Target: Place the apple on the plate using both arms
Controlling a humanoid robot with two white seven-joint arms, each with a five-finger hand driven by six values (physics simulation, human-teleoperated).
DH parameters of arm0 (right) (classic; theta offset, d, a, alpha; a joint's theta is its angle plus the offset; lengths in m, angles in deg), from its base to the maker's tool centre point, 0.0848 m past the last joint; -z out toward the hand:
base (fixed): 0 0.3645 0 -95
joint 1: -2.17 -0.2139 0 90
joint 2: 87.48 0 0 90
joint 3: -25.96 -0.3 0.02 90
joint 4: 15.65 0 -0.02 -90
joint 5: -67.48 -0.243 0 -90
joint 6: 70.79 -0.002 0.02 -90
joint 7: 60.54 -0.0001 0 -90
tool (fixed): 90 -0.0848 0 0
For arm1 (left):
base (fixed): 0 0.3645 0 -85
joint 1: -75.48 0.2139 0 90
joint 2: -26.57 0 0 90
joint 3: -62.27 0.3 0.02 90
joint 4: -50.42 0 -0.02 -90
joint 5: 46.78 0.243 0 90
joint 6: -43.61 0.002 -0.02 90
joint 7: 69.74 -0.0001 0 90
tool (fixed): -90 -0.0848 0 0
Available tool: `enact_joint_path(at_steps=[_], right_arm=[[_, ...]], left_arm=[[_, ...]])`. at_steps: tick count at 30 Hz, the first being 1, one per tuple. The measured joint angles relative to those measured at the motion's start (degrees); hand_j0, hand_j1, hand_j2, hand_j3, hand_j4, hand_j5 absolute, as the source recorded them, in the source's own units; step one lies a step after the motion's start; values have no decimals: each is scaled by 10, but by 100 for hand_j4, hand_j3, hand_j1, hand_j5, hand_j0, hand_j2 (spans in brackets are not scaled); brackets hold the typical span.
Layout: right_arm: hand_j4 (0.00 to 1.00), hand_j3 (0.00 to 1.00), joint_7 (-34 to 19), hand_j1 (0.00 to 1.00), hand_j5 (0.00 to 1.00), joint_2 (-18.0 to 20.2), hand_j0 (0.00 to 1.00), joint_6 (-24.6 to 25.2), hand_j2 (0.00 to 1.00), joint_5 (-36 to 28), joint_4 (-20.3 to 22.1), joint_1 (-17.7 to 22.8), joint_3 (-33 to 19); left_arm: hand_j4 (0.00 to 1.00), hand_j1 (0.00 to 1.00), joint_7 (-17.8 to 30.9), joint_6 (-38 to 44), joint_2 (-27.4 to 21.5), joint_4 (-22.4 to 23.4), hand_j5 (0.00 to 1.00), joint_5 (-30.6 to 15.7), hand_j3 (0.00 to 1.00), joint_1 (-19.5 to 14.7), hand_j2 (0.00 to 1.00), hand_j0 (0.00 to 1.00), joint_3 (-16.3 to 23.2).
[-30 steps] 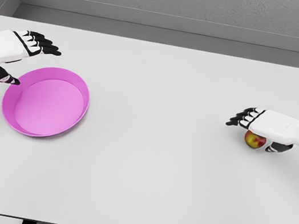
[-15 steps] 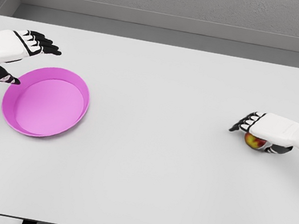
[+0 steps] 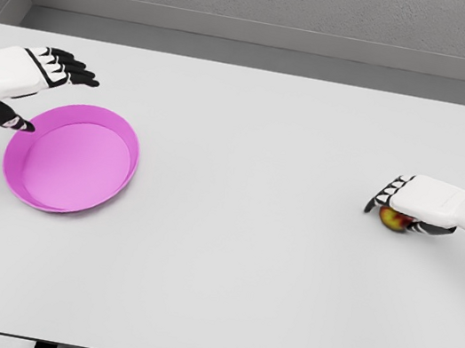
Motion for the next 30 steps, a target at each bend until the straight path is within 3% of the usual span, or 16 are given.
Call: enact_joint_path(at_steps=[11,20,30], right_arm=[[46,46,0,46,46,1,46,0,46,10,1,0,0],[43,43,1,43,43,3,43,0,43,7,3,-17,-6],[42,42,-2,42,42,11,42,0,42,5,41,-28,-9]], left_arm=[[100,100,0,0,-1,-5,100,0,100,1,100,100,0],[100,100,0,0,-1,-10,100,0,100,1,100,100,0],[100,100,0,0,-1,-16,100,0,100,0,100,100,0]])
